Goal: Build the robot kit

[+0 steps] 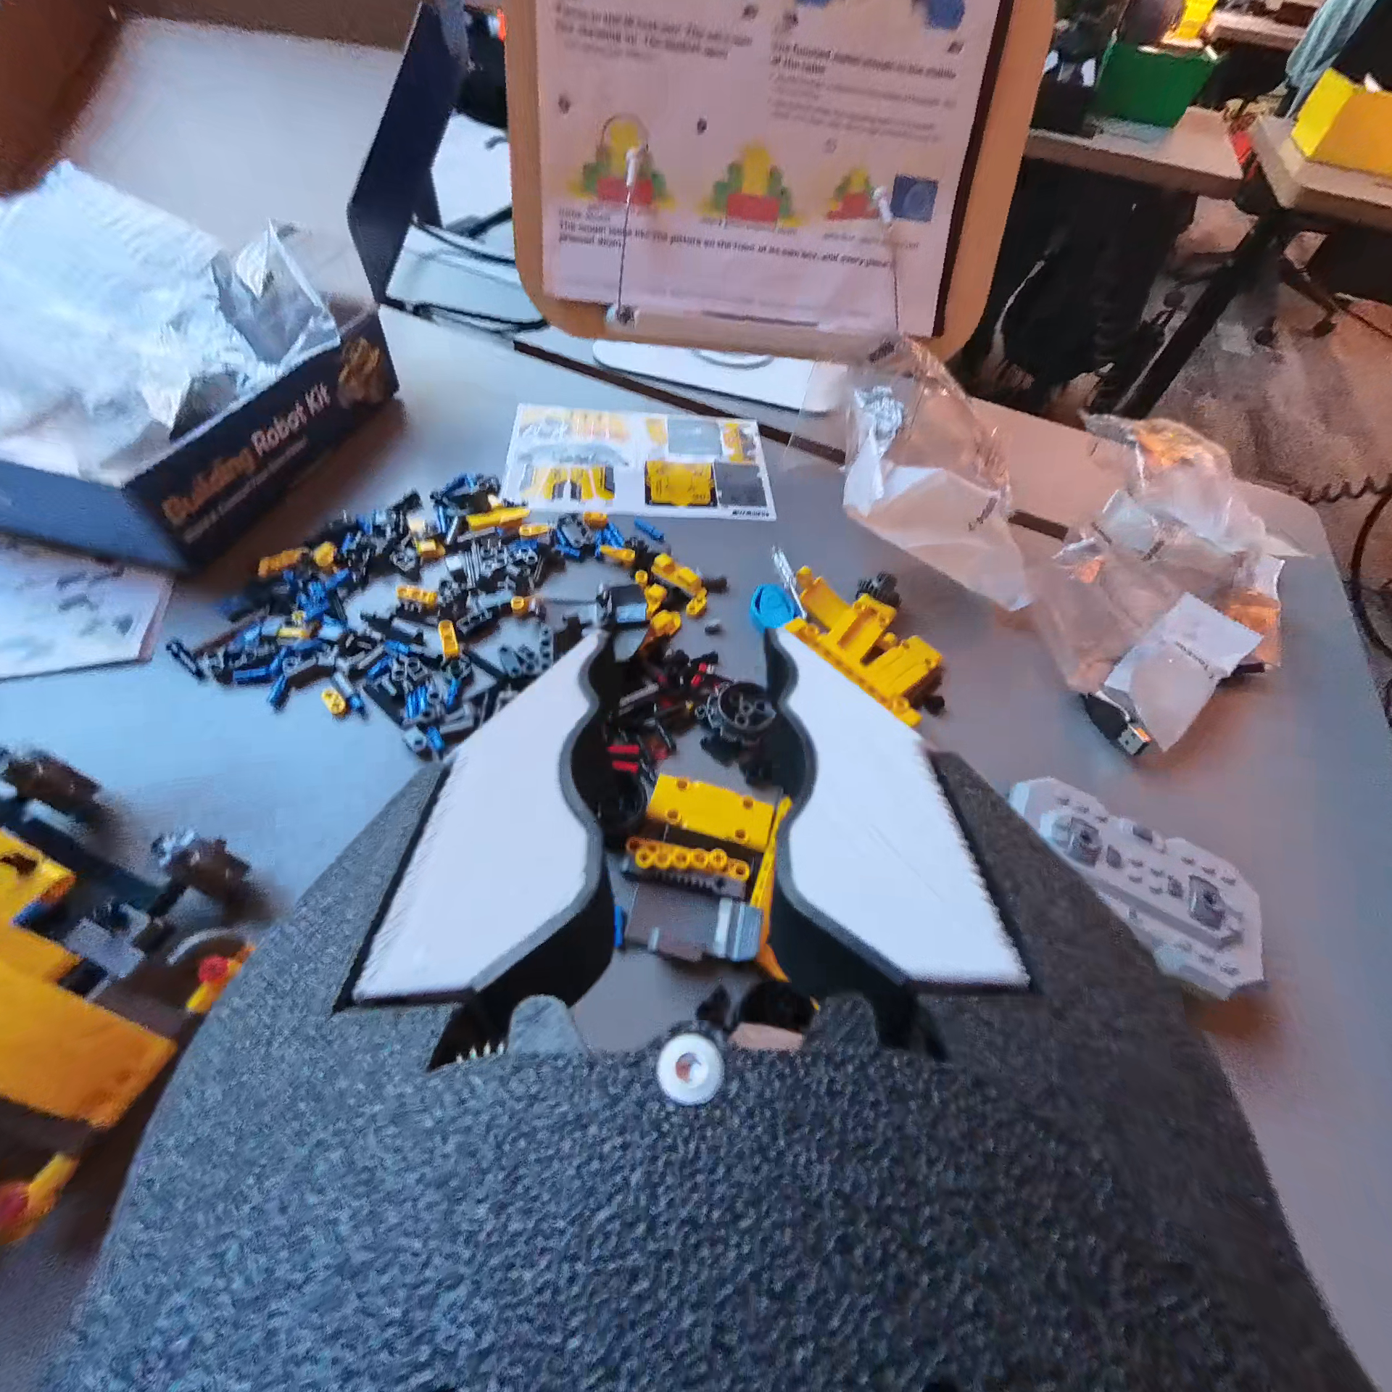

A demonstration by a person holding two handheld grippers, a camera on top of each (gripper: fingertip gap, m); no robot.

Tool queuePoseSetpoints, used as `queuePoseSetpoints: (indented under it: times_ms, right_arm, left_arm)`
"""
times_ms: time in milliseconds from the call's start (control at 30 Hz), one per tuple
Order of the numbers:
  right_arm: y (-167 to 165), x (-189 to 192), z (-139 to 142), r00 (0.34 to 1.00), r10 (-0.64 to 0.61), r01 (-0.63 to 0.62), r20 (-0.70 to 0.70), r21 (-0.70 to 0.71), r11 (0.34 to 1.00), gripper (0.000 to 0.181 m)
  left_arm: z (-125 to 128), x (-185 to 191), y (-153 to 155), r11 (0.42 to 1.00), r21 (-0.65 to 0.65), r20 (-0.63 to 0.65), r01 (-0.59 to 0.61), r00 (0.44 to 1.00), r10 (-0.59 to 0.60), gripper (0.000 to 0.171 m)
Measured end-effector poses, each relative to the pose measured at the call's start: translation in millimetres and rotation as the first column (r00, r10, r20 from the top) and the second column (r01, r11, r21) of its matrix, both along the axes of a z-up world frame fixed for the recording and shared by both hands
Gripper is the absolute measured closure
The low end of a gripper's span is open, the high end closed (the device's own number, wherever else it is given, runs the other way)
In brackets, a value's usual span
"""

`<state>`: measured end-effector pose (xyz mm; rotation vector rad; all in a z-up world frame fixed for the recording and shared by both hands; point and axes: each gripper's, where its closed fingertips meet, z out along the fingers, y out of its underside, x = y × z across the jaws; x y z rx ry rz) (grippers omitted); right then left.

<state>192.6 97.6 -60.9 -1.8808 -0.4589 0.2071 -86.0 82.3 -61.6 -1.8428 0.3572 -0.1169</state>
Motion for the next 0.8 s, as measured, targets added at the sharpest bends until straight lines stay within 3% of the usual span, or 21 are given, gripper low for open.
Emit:
queuePoseSetpoints:
  times_ms: [167,300,367,500,700,800]
  right_arm:
    - [4,-11,-7,1.0,0.028,-0.028,-0.002,-0.012,1.0,0.122]
    - [-2,-4,-24,0.999,0.004,-0.002,0.048,-0.03,1.0,0.121]
    - [-4,2,-28,0.998,-0.027,0.029,0.058,-0.028,0.999,0.12]
    - [-5,8,-31,0.99,-0.072,0.075,0.117,-0.018,0.997,0.124]
    - [-7,7,-20,0.986,-0.091,0.087,0.138,0.032,0.996,0.128]
    - [-11,-3,-19,0.989,-0.066,0.062,0.133,0.032,0.998,0.128]
  left_arm:
    - [-7,-14,5,0.999,-0.01,0.013,-0.043,0.999,0.043,0.136]
    - [-11,-22,1,0.998,-0.032,0.034,-0.062,0.997,0.063,0.135]
    - [-7,-10,-4,0.999,-0.035,0.065,-0.01,0.998,0.013,0.132]
    - [-4,-3,-12,0.999,-0.023,-0.055,-0.022,0.998,0.021,0.133]
    - [6,-5,-28,0.999,0.01,-0.128,-0.043,0.991,0.044,0.136]
    - [-1,-3,-36,0.999,-0.009,-0.135,-0.039,0.99,0.037,0.137]
